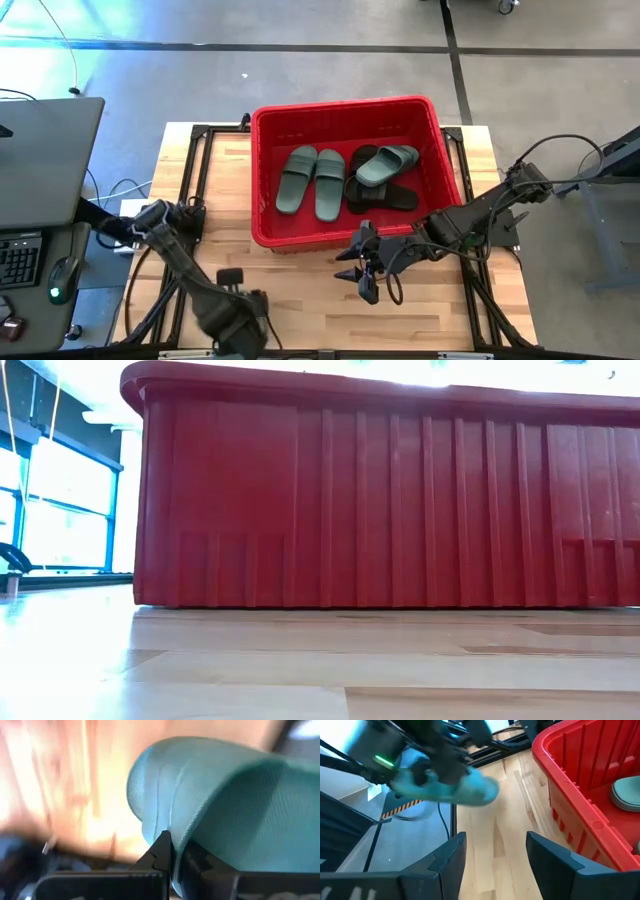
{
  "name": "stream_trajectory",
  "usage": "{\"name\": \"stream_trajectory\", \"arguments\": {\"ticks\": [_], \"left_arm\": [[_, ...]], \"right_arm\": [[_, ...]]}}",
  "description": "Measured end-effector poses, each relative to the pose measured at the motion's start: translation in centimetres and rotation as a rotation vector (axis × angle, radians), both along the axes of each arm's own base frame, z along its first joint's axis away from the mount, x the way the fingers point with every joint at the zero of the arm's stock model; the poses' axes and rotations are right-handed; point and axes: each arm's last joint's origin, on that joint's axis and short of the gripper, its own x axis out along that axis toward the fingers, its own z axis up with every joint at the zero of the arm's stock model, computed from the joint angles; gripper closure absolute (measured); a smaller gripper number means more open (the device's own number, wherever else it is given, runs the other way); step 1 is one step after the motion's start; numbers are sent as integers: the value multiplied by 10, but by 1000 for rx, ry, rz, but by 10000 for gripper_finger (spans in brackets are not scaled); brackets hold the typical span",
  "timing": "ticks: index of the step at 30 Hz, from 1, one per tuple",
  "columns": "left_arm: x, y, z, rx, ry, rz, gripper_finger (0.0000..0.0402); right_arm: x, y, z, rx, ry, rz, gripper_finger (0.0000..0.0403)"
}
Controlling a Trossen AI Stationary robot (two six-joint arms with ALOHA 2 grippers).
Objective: Pick and place slides into bin
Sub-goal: Put the green slipper into the red bin
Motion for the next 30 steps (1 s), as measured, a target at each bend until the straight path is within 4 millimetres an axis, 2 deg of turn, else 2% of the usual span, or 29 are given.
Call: {"name": "stream_trajectory", "arguments": {"ticks": [3, 7, 10, 12, 14, 17, 20, 22, 27, 30], "left_arm": [[5, -9, 44, -21, -226, -18, 398], [5, -10, 97, 26, -541, -37, 399], [4, -2, 135, 121, -775, -87, 400], [8, 10, 148, 224, -891, -126, 400], [7, 25, 155, 315, -917, -172, 400], [12, 61, 164, 397, -868, -155, 401], [30, 96, 168, 467, -824, -209, 401], [41, 124, 168, 519, -777, -201, 401], [71, 198, 151, 567, -601, -104, 401], [86, 233, 133, 576, -506, -57, 401]], "right_arm": [[-2, 3, 0, 1, -1, 6, 208], [-6, 11, 1, 1, -3, 34, 208], [-13, 17, 7, 11, -36, 64, 208], [-20, 20, 16, 24, -82, 90, 208], [-27, 24, 27, 63, -141, 110, 208], [-39, 29, 44, 116, -231, 146, 208], [-48, 33, 55, 99, -313, 186, 208], [-52, 36, 57, 52, -332, 202, 208], [-54, 38, 55, 14, -325, 167, 208], [-53, 36, 53, -13, -318, 126, 208]]}}
